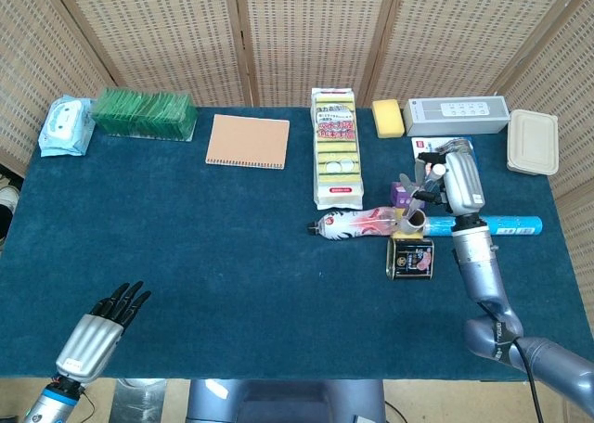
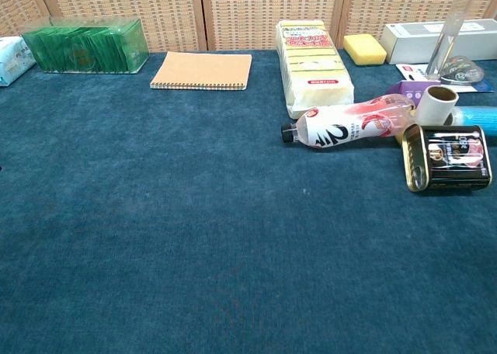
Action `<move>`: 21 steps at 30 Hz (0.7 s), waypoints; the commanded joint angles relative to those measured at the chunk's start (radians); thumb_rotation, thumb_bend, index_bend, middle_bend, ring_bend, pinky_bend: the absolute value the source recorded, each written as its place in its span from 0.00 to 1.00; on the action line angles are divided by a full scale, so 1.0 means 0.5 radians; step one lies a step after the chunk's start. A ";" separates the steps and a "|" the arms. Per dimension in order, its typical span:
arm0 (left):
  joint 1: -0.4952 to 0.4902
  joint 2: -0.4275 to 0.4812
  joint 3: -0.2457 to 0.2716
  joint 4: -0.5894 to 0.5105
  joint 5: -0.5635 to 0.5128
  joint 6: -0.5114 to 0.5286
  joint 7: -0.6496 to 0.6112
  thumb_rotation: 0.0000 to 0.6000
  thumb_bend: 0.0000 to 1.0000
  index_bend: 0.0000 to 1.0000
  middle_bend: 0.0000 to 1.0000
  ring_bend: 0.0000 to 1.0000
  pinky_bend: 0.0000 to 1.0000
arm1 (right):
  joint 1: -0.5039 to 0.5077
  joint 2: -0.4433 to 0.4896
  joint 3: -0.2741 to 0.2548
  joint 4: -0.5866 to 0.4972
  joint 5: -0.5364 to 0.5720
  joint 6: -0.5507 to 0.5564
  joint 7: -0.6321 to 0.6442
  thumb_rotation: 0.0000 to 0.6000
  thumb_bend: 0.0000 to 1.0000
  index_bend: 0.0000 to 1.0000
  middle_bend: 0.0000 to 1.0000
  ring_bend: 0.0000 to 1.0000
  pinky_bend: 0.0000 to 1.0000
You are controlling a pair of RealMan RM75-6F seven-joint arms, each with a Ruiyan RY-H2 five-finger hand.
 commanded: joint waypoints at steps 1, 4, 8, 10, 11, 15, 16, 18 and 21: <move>-0.003 -0.002 0.001 0.004 -0.002 -0.006 -0.001 1.00 0.21 0.04 0.03 0.04 0.26 | 0.006 0.001 -0.020 0.060 -0.021 0.004 0.034 1.00 0.38 0.80 1.00 1.00 1.00; -0.005 -0.005 0.000 0.006 -0.005 -0.011 0.001 1.00 0.21 0.04 0.03 0.04 0.26 | 0.007 0.001 -0.032 0.099 -0.035 0.010 0.071 1.00 0.38 0.80 1.00 1.00 1.00; -0.010 -0.010 0.001 0.008 -0.005 -0.019 0.002 1.00 0.21 0.04 0.03 0.04 0.26 | 0.006 -0.001 -0.040 0.176 -0.028 0.010 0.131 1.00 0.38 0.80 1.00 1.00 1.00; -0.009 -0.015 0.003 0.011 -0.006 -0.020 0.007 1.00 0.21 0.04 0.03 0.04 0.26 | 0.008 -0.008 -0.047 0.226 -0.024 0.004 0.171 1.00 0.38 0.80 1.00 1.00 1.00; -0.009 -0.016 0.004 0.012 -0.006 -0.022 0.008 1.00 0.21 0.04 0.03 0.04 0.26 | 0.006 -0.010 -0.050 0.240 -0.022 0.005 0.193 1.00 0.38 0.80 1.00 1.00 1.00; -0.014 -0.019 0.005 0.011 -0.011 -0.034 0.013 1.00 0.21 0.04 0.03 0.04 0.26 | 0.004 -0.020 -0.063 0.293 -0.031 0.015 0.268 1.00 0.38 0.80 1.00 1.00 1.00; -0.014 -0.020 0.003 0.011 -0.014 -0.034 0.014 1.00 0.21 0.04 0.03 0.04 0.26 | 0.003 -0.024 -0.067 0.301 -0.033 0.020 0.281 1.00 0.38 0.80 1.00 1.00 1.00; -0.015 -0.021 0.000 0.010 -0.018 -0.034 0.017 1.00 0.21 0.04 0.03 0.04 0.26 | 0.002 -0.034 -0.078 0.317 -0.040 0.029 0.300 1.00 0.38 0.80 1.00 1.00 1.00; -0.016 -0.022 -0.001 0.010 -0.021 -0.034 0.019 1.00 0.21 0.04 0.03 0.04 0.26 | -0.004 -0.050 -0.093 0.331 -0.049 0.050 0.314 1.00 0.38 0.80 1.00 1.00 1.00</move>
